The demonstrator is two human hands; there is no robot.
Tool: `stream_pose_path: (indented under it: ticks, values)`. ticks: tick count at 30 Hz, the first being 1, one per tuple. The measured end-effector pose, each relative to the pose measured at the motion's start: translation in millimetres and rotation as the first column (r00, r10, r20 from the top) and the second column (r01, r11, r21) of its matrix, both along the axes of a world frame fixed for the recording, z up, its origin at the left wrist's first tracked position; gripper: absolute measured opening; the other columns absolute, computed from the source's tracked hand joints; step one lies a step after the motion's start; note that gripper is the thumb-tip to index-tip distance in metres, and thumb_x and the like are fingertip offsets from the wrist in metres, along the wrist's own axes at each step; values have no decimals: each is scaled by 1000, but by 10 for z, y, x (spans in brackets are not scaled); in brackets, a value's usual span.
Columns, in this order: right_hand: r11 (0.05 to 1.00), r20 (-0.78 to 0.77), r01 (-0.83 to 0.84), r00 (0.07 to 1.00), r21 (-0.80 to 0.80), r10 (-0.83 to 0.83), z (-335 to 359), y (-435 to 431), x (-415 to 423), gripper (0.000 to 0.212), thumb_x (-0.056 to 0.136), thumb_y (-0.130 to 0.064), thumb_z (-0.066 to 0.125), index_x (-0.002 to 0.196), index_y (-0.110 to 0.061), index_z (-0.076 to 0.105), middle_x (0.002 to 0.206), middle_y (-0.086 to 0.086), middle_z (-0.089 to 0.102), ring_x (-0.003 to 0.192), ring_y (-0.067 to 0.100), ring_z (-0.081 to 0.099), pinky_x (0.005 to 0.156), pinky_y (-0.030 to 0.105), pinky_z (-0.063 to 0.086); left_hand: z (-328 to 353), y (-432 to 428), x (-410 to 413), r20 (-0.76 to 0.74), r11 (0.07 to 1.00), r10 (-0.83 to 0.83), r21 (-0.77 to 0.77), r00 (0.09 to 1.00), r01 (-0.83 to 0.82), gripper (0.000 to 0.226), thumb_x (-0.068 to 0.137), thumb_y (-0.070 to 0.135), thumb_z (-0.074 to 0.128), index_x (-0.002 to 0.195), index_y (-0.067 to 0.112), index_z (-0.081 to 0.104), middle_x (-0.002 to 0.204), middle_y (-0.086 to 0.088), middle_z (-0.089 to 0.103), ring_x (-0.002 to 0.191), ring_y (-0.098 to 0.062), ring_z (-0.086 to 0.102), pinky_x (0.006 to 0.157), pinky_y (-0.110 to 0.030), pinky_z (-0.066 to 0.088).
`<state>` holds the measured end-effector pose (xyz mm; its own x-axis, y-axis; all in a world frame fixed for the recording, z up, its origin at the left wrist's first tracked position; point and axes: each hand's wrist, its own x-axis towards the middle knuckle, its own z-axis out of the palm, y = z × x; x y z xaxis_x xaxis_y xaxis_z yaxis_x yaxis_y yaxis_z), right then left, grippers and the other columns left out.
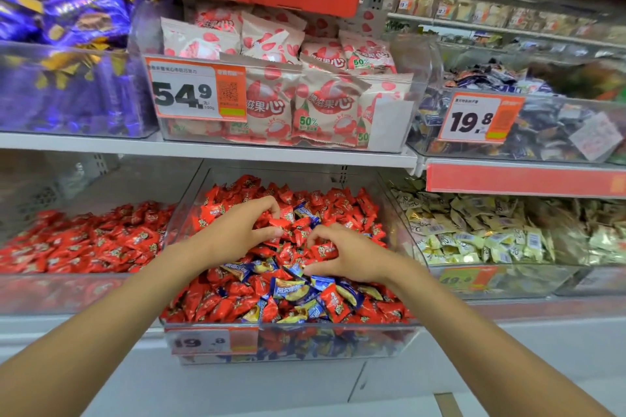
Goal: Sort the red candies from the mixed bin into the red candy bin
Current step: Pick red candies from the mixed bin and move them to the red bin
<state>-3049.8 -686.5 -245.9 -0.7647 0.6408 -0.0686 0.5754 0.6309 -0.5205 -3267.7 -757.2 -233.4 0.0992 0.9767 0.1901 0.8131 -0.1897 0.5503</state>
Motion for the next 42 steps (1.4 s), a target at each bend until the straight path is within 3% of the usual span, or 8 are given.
stream_pose_path:
  ticks: [6,10,17,22,25,31,37,42]
  values:
    - [995,-211,7,977,-98,-28,21,11,17,19,82,-25,74,92,-20,58,104,-17,56,107,8,52,99,34,41,-7,-21,-26,0,999,19,31,1000,-20,24,90,26,61,82,33,40,91,-8,63,85,-26,58,79,-43,49]
    - [994,-301,86,948,-63,-101,140,52,95,14,85,-27,71,97,-32,65,124,-9,60,123,9,50,109,38,34,4,-48,-45,1,1000,29,10,1000,-29,21,91,29,60,83,31,40,80,-21,59,53,-15,39,62,-35,42]
    - [987,-347,156,925,-19,-153,191,-55,134,17,86,-25,69,89,-40,61,126,-8,60,126,12,48,111,40,33,114,-163,-25,31,998,31,62,999,-33,21,93,25,57,84,32,39,77,-10,57,56,-13,36,58,-32,37]
    - [983,-406,176,903,55,-139,247,-272,-65,20,87,-22,68,86,-38,58,111,-5,60,111,6,52,96,25,36,231,-472,-102,51,984,57,164,997,-64,16,92,20,60,93,20,44,64,9,41,56,1,41,56,-21,29]
    - [989,-429,131,898,62,-92,394,-462,-317,15,88,-20,67,89,-34,60,110,-7,58,108,0,51,89,11,33,297,-705,-323,110,976,84,192,990,-104,16,91,21,61,103,23,50,84,15,53,76,5,48,71,-21,35]
    - [992,-444,-43,892,115,90,692,-829,-1225,18,85,-14,69,89,-30,61,107,1,57,99,0,54,84,1,32,316,-1135,-1290,75,931,281,221,957,-290,18,88,12,64,101,24,58,88,6,51,82,-3,48,75,-13,34]
    - [961,-330,-164,915,222,232,580,-815,-2458,18,81,-13,72,97,-17,66,98,4,55,87,16,56,80,10,36,21,-1251,-2541,49,819,559,130,828,-560,18,85,12,67,98,21,57,94,-4,62,93,-27,60,77,-30,40]
    - [945,101,-287,956,157,274,381,-612,-3042,65,81,-34,75,139,-20,49,139,7,51,129,22,46,101,22,33,-205,-1296,-2876,37,819,565,-142,824,-555,50,74,34,80,119,25,60,114,3,61,109,-18,59,97,-31,45]
